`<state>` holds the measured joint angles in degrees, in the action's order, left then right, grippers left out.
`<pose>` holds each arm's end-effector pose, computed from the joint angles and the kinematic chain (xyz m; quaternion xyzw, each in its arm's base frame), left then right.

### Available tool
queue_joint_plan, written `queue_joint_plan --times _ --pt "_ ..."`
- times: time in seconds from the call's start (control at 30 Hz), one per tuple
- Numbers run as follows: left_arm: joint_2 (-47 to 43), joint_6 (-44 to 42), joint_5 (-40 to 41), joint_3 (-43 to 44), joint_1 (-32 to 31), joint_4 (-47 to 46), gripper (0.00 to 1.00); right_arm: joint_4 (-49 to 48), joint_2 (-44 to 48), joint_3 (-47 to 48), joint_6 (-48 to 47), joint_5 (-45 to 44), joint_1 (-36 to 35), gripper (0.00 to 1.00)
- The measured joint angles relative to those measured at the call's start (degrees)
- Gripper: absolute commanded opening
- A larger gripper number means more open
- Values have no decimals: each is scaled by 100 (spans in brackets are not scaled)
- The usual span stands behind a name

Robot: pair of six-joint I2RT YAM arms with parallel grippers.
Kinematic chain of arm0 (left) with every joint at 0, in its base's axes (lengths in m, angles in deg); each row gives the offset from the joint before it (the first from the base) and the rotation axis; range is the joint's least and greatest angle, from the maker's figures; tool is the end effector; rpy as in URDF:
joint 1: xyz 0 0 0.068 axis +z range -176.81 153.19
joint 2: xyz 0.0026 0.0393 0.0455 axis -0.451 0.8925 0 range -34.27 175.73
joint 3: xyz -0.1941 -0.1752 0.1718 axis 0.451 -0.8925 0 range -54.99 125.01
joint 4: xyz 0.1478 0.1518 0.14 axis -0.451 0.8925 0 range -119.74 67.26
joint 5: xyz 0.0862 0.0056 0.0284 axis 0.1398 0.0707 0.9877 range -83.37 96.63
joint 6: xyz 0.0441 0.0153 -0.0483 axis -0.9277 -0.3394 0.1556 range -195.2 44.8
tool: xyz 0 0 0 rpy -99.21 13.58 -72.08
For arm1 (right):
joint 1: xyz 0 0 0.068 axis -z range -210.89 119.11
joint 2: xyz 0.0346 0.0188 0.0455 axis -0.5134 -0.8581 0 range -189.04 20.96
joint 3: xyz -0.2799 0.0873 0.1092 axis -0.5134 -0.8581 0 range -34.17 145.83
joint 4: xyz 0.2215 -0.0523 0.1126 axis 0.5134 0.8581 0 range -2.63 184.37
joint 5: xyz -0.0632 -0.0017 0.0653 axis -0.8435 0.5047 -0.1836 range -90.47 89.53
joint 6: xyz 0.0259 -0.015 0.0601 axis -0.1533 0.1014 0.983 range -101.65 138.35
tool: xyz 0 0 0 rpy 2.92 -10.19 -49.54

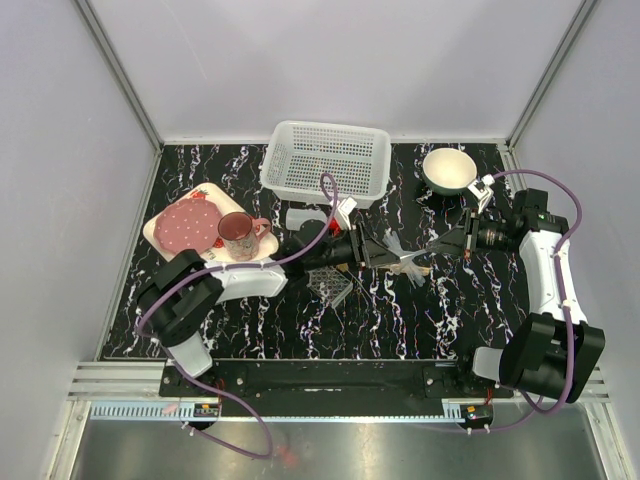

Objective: Organize the chemistry lab equipment

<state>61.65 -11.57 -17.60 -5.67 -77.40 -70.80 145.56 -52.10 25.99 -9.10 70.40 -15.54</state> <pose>0.2244 -0.3078 0.2744 0.0579 0.7352 -0.6362 0.2264 0.2112 -0.0055 0.3245 -0.1793 0.7892 0.4837 0.3333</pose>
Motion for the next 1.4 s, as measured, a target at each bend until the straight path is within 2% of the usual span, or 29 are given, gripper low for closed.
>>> queue_joint_plan --times 0.03,0.07,0.13,0.2,0.23,0.27,0.3,0.43,0.57,0.67,0.73,0.87,1.0,1.03,1.07,1.17,1.27,1.4 --pt "66 103 -24 11 0 -90 30 0 0 0 0 22 0 6" --pt "142 192 -55 11 2 -227 19 0 0 0 0 26 0 6" --pt "341 450 -133 17 0 -590 6 0 0 0 -2 33 0 7" --pt "584 758 -227 15 15 -1095 0 -42 0 0 -61 -22 17 26" --pt "699 931 -278 15 44 -1370 0 -70 0 0 -68 -44 44 41" --pt "791 1071 -319 15 72 -1609 0 -98 0 -2 -52 -48 52 85" --pt "876 1211 -326 15 87 -1849 0 -101 2 -2 -15 -35 37 100" --pt "870 1471 -472 -74 297 -2339 0 -232 79 -31 103 -236 -22 100" --pt "369 1220 -584 -275 872 -1853 0 -859 299 -90 557 -1097 -26 100" --pt "-122 686 -627 -116 1493 -772 0 -1462 479 -223 874 -1718 -26 100" --pt "-208 299 -610 330 1873 151 0 -1849 540 -339 1078 -1950 -24 100" --pt "85 -490 -409 1805 2568 2253 0 -2238 542 -525 1276 -2124 -22 100" --pt "960 -1235 -79 3606 3051 4046 15 -2376 588 -752 1298 -2190 -4 100" --pt "1237 -1403 -7 4013 3136 4382 20 -2376 616 -796 1298 -2190 2 100" --pt "1458 -1537 63 4339 3193 4669 34 -2374 640 -813 1298 -2192 2 100" --pt "2216 -1906 219 5357 3289 5635 47 -2413 717 -820 1294 -2199 4 100" --pt "2597 -2179 339 5790 3296 6321 56 -2420 798 -820 1287 -2203 9 100" --pt "2564 -2500 525 5858 3300 6832 70 -2424 837 -826 1261 -2201 9 100"
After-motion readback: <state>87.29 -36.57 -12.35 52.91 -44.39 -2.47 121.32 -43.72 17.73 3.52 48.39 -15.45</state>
